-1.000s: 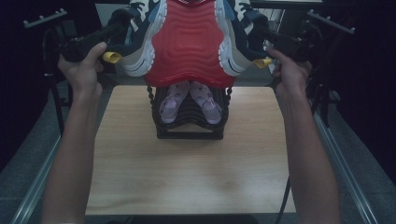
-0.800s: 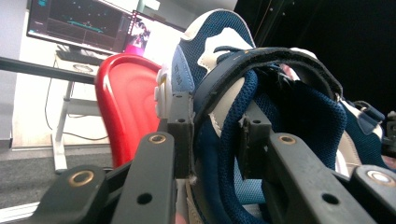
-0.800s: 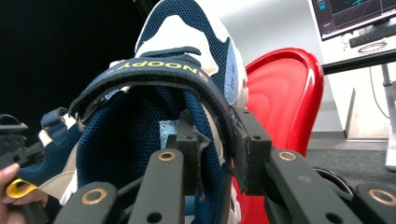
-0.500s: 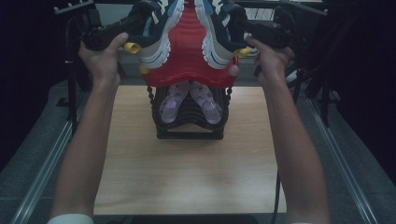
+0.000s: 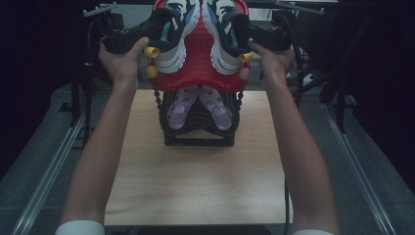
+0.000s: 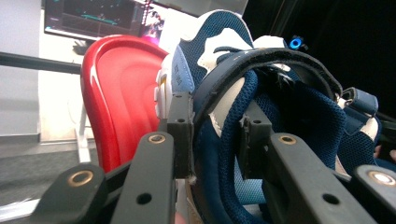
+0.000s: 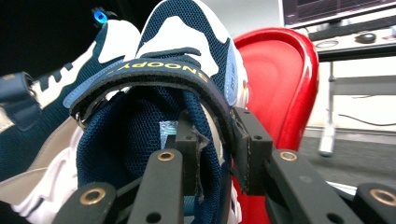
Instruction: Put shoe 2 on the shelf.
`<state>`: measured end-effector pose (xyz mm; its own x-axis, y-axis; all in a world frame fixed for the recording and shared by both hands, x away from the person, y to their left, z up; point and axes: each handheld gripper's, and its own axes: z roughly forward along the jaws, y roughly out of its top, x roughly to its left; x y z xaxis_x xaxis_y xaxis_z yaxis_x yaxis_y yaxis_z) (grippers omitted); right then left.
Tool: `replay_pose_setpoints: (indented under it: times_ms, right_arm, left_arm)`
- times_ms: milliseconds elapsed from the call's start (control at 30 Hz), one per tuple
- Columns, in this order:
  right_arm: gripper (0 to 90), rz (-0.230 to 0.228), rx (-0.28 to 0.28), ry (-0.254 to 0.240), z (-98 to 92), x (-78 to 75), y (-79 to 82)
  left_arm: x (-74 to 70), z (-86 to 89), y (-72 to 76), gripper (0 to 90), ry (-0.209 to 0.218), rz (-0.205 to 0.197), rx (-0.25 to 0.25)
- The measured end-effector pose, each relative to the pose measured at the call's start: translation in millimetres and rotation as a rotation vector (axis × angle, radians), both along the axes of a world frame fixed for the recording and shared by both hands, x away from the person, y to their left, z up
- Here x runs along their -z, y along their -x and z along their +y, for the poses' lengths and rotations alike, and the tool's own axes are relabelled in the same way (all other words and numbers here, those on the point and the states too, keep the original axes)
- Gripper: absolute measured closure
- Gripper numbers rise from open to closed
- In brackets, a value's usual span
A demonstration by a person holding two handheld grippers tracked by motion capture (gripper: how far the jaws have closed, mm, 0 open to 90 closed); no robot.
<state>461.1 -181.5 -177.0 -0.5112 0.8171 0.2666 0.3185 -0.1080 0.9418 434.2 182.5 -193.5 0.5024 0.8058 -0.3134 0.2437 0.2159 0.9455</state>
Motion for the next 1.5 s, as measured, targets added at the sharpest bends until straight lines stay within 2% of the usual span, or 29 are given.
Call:
replay_pose_setpoints:
  times_ms: [233, 367, 467, 667, 733, 867, 967, 1267, 1367, 1500]
  right_arm:
    - [69.6, -0.004, 0.035, 0.051, 12.3, 0.4, -0.9]
    - [62.8, 0.009, 0.017, 0.06, 22.0, 1.3, -2.6]
    - [58.5, 0.011, 0.005, 0.076, 28.2, 2.9, -3.8]
    - [51.0, 0.011, -0.033, 0.037, 23.4, 3.2, -4.9]
    - [46.2, 0.009, -0.037, 0.044, 21.6, 3.4, -3.9]
    - [40.8, 0.018, -0.061, 0.023, 14.8, 4.5, -2.1]
    - [39.1, 0.005, -0.075, 0.007, 10.5, 5.4, 2.3]
    - [37.9, -0.046, -0.138, -0.038, -1.6, 8.5, 15.1]
    - [37.6, -0.058, -0.157, -0.039, -5.1, 10.3, 19.3]
    - [37.3, -0.081, -0.183, -0.064, -11.8, 14.0, 25.5]
  left_arm:
    - [8.4, -11.3, -5.2, 70.5, -0.056, 0.02, -0.037]
    - [12.9, -16.3, -9.3, 65.6, -0.061, 0.033, -0.031]
    - [14.1, -18.6, -9.3, 58.9, -0.055, 0.016, -0.022]
    - [12.0, -14.9, -8.1, 51.8, -0.037, 0.015, 0.008]
    - [11.0, -13.3, -6.4, 50.1, -0.035, 0.015, 0.017]
    - [11.3, -8.3, -2.5, 48.9, -0.007, 0.023, 0.039]
    - [13.0, -3.8, 0.9, 48.6, -0.006, 0.025, 0.043]
    - [17.0, 6.4, 6.4, 46.9, 0.034, 0.036, 0.093]
    - [17.5, 9.6, 11.2, 45.6, 0.034, 0.03, 0.09]
    - [18.7, 16.2, 18.4, 44.5, 0.034, 0.022, 0.09]
